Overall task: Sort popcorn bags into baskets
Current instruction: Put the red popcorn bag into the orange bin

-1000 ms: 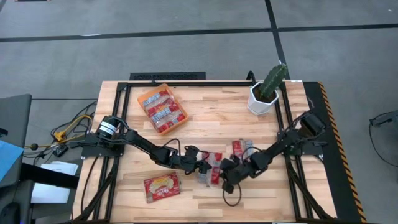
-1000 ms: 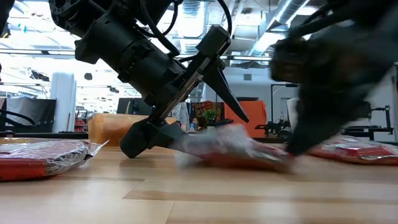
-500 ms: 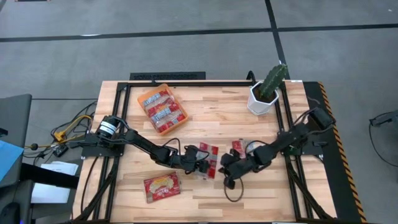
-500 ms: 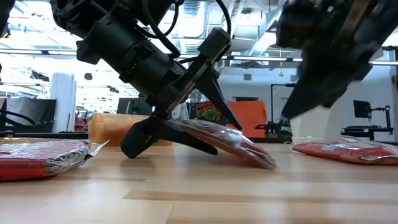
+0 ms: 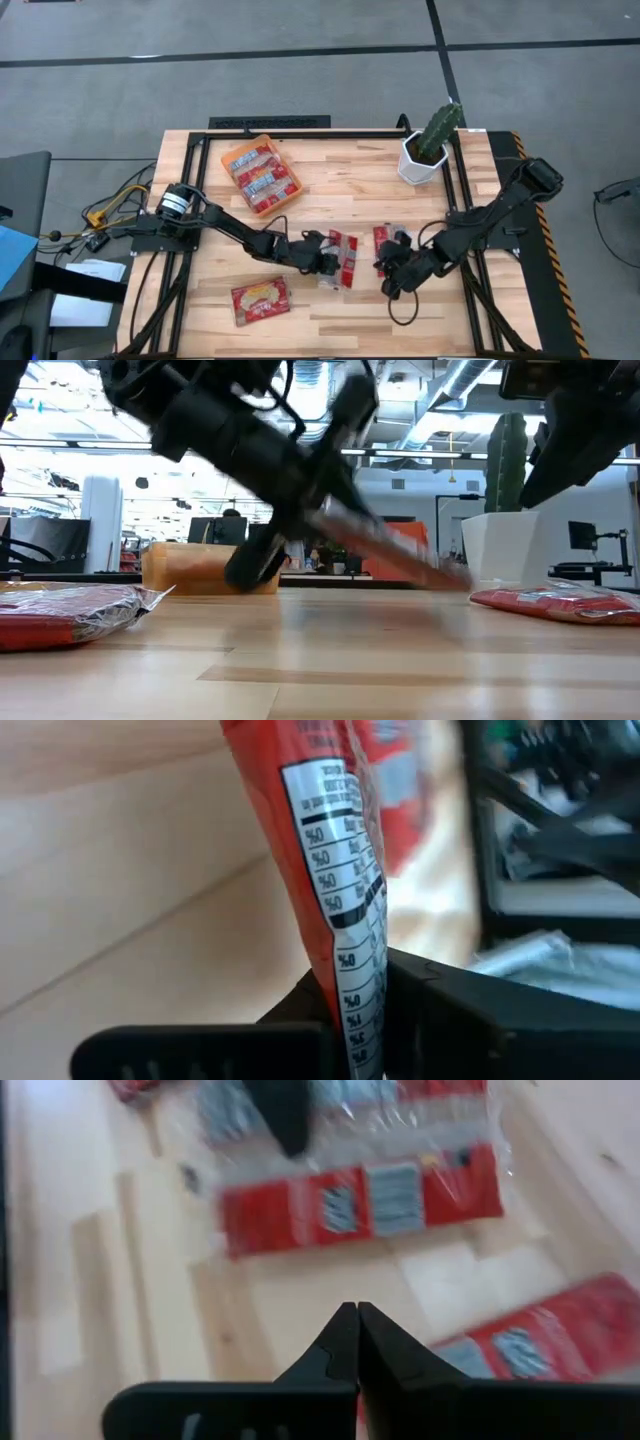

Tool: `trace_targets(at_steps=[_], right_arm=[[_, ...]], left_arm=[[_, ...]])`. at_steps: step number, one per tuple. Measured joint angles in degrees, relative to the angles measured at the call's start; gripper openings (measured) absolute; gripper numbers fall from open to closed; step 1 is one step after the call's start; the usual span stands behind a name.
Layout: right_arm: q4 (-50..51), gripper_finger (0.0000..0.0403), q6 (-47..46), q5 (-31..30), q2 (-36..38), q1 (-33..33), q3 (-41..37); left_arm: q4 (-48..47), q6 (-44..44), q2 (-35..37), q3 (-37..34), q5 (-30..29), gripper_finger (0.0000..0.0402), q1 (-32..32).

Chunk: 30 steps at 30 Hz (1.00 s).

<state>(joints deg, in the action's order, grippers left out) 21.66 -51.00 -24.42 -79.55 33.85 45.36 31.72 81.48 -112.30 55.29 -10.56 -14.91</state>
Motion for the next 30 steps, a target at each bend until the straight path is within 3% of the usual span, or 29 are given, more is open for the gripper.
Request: trace_targets(at_steps=[3,8,17,21,26,30], right_arm=[[4.53,0.0016,0.06,-0.22,1.19,-0.03,0.00],[10.01,0.0028,1.44,-0.29,1.68,-0.81,0.00],[11.75,0.0018,10.86,-1.54,1.64,-4.55,0.00],[11.56,0.0022,16.52,-1.27,1.63,-6.87,0.00],[12.08,0.0035,19.26,-0.22,1.64,-9.24,0.00],[12.20,0.0035,19.41,0.21,1.64,-10.95,0.00]], left_arm=[[-2.62,-5.27,4.67,0.14,6.83,0.0007,2.80],[-17.77,-14.99,17.19,0.15,16.29,0.0008,10.60],[-56.96,-34.38,42.45,0.26,18.75,0.0004,34.98],[-65.79,-47.11,46.21,0.20,24.03,0.0004,47.46],[-69.47,-61.64,45.53,0.20,34.98,0.0003,59.52],[-73.53,-71.73,44.30,0.20,36.90,0.0003,66.39]])
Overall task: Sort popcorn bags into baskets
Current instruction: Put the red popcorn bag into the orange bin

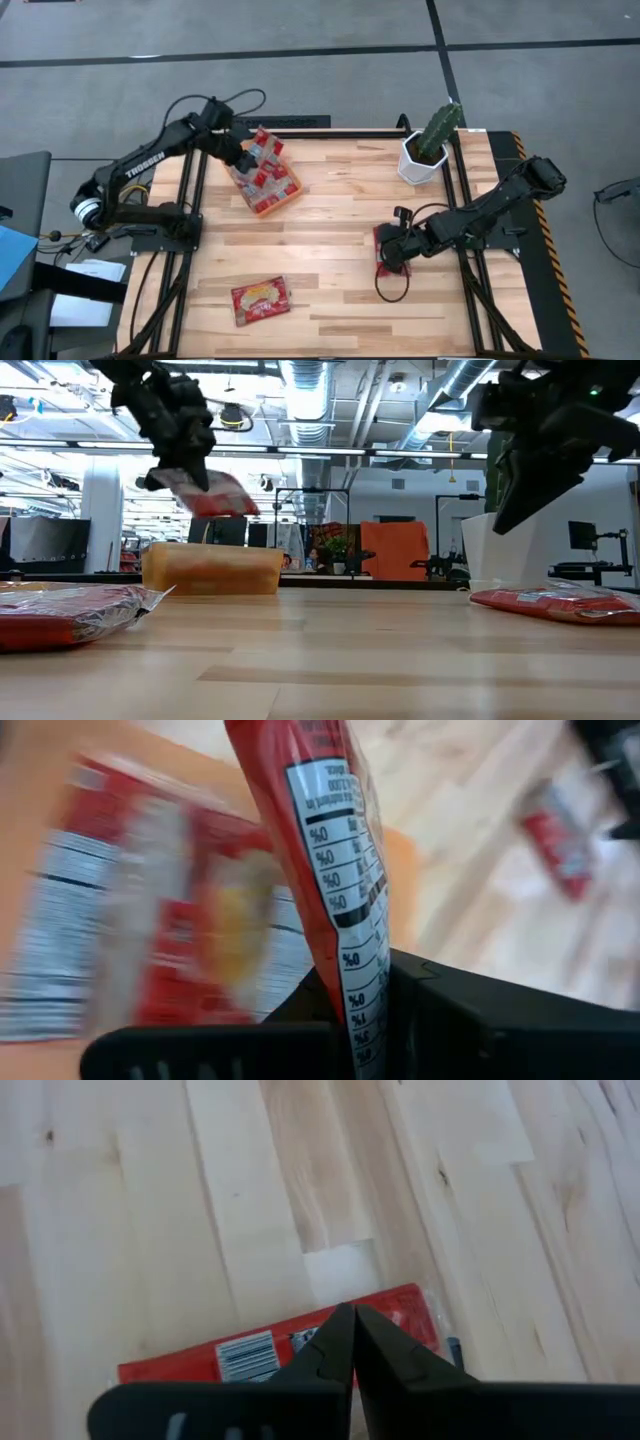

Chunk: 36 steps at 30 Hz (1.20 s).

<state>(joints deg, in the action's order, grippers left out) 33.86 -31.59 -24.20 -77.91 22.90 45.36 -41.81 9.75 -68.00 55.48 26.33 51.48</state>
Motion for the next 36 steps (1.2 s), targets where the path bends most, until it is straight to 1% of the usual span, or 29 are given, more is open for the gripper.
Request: trace_targets(at_steps=[3,6,10,15,20,30,36], right_arm=[[-0.02,0.0028,-1.25,0.08,0.00,-1.35,0.00],[-0.41,0.0021,-2.63,0.09,-0.02,-2.62,0.00],[-1.85,0.0019,-2.86,0.09,-0.11,-4.13,0.00],[-3.47,0.0032,-3.17,0.09,-0.11,-5.19,0.00],[-3.48,0.0036,-4.00,0.09,-0.11,-5.45,0.00],[-3.47,0.0019,-3.99,0.10,-0.13,-5.43,0.00],[-3.47,0.0038,-3.99,0.09,-0.13,-5.43,0.00]], left_arm=[[-2.78,-6.93,-1.23,0.00,-1.76,0.0004,3.96],[-3.52,-11.36,-2.86,0.00,-4.25,0.0005,5.94],[-3.88,-15.08,-5.42,0.00,-6.96,0.0006,6.18],[-4.42,-19.51,-8.45,0.00,-9.52,0.0007,5.77],[-4.36,-24.05,-10.19,0.02,-10.10,0.0008,5.75],[-4.39,-34.77,-10.94,0.02,-10.10,0.0008,5.66],[-4.28,-37.08,-10.94,0.02,-9.64,0.0015,5.66]])
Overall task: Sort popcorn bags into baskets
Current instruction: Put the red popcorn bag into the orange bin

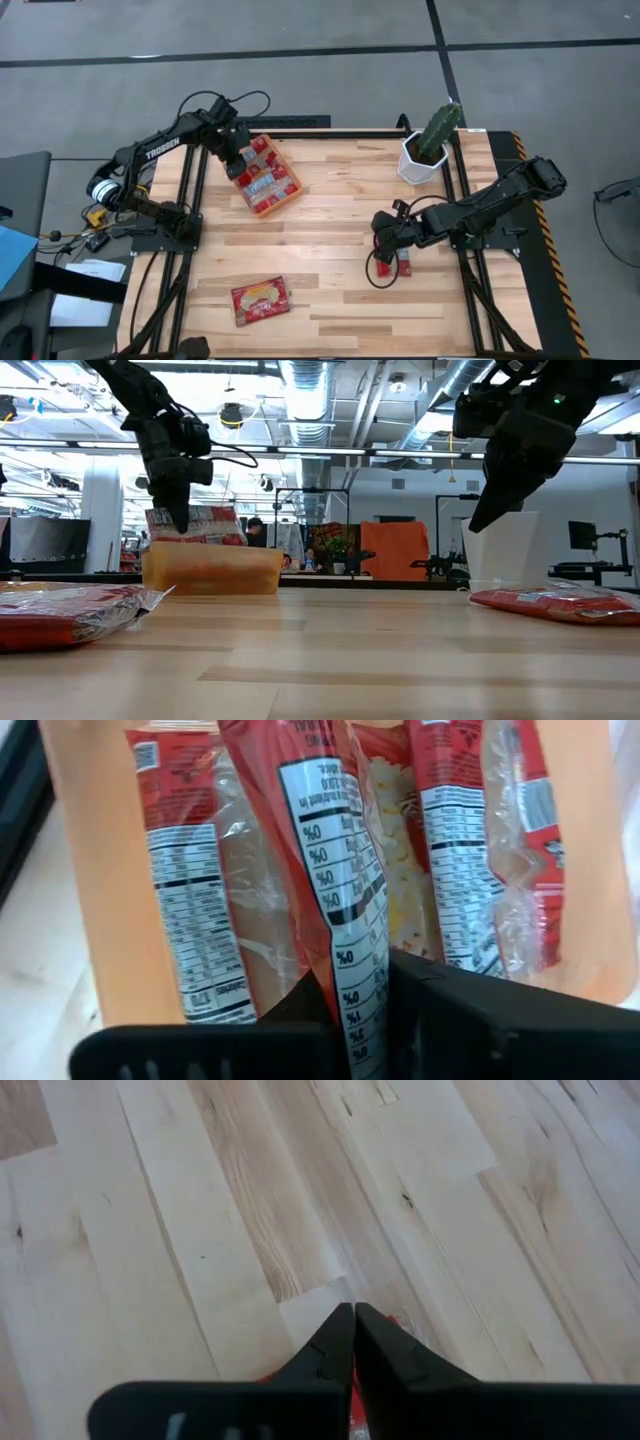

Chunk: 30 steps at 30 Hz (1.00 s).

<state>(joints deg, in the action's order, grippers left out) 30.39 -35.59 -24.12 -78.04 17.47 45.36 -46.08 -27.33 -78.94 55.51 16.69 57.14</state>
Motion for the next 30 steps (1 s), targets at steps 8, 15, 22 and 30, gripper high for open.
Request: trace_targets(at_steps=[8,15,22,30], right_arm=[[0.02,0.0041,0.02,0.00,0.00,0.00,0.00],[0.04,0.0031,0.02,0.02,0.00,0.00,0.00],[0.36,0.0025,0.02,0.01,0.00,0.00,0.00],[0.51,0.0033,0.02,-0.02,0.00,0.00,0.00]], left_arm=[[0.88,0.96,0.00,0.00,-3.69,0.0108,0.02],[5.09,4.08,0.02,0.00,-15.85,0.0202,-0.02],[8.27,6.62,0.04,0.04,-18.23,0.0245,-0.02],[14.72,10.34,0.07,-0.16,-29.98,0.0217,-0.01]])
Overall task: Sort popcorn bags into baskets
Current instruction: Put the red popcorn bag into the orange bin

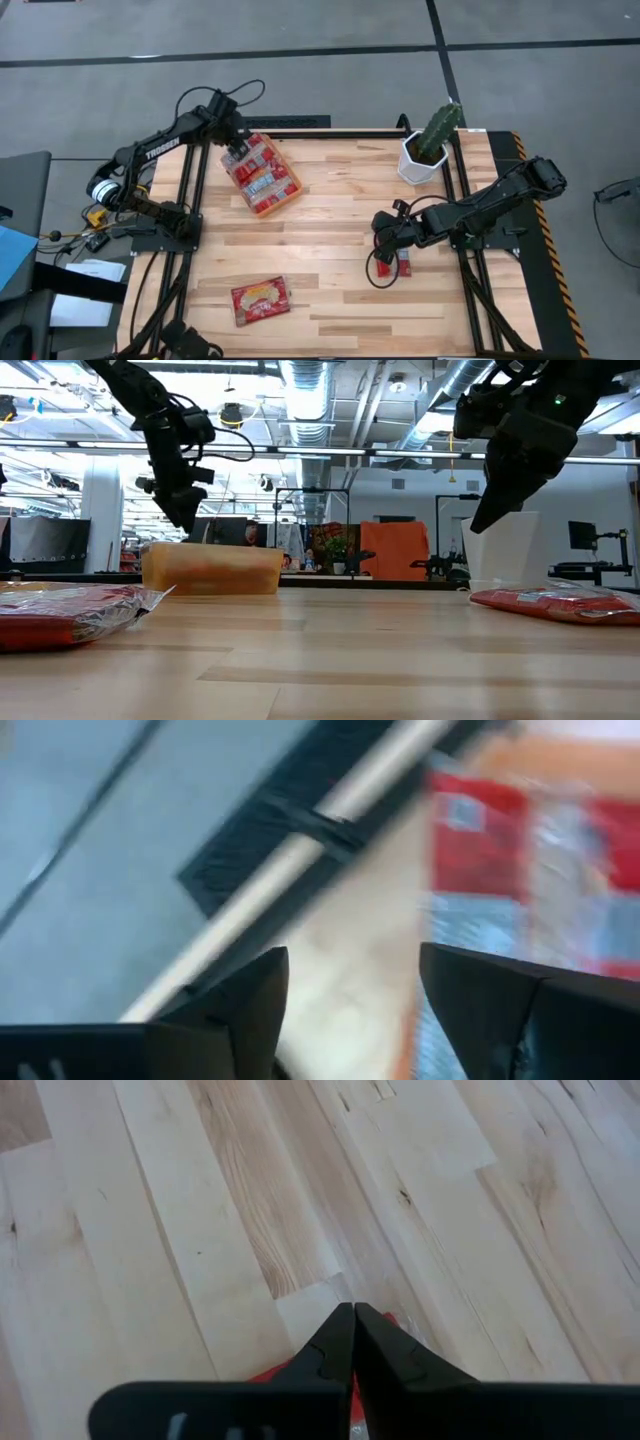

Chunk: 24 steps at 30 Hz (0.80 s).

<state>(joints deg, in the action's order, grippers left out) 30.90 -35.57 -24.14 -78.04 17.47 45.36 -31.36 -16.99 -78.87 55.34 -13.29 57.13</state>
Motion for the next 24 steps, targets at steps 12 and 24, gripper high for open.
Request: trace_targets(at_steps=[12,24], right_arm=[[-0.05,0.0022,-0.14,-0.02,-0.02,0.00,0.00],[0.36,0.0036,-1.94,0.00,-0.02,0.00,0.00]], left_arm=[[2.63,4.57,-6.32,-0.10,1.69,0.0026,-5.06],[2.60,6.65,-11.12,-0.01,5.32,0.0002,-10.23]])
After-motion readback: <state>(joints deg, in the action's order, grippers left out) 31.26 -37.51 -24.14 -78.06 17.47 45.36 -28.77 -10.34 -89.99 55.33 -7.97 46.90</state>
